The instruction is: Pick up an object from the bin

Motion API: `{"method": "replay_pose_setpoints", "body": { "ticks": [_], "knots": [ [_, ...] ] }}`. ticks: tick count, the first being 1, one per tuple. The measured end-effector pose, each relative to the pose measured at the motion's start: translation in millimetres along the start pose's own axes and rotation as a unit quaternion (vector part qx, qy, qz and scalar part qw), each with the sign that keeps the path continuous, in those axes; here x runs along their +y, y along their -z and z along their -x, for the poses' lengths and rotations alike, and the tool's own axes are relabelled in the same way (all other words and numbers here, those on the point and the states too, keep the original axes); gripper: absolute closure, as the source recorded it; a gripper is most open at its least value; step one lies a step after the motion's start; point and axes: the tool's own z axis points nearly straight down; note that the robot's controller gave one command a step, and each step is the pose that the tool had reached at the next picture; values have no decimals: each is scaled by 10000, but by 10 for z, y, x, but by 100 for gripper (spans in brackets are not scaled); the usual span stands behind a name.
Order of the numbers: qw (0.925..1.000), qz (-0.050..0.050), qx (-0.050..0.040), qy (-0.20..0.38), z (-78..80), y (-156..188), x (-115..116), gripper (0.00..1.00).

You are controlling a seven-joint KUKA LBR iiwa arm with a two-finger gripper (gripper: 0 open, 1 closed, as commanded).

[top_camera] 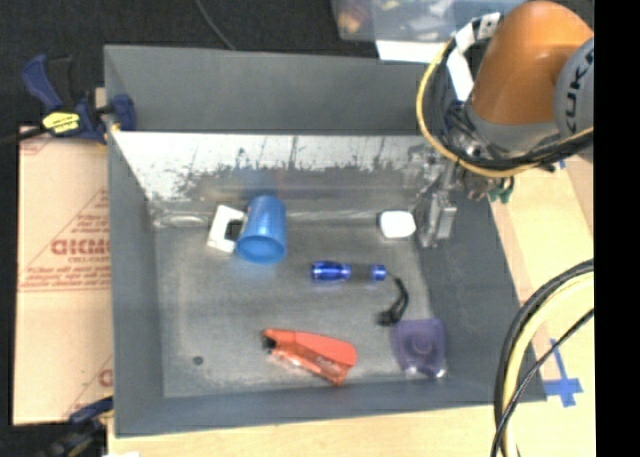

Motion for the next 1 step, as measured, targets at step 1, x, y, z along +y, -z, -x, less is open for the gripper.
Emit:
{"method": "replay_pose_setpoints", "body": {
  "ticks": [1],
  "knots": [
    [9976,7,12,-686,-94,-1316,851,0]
  ]
}}
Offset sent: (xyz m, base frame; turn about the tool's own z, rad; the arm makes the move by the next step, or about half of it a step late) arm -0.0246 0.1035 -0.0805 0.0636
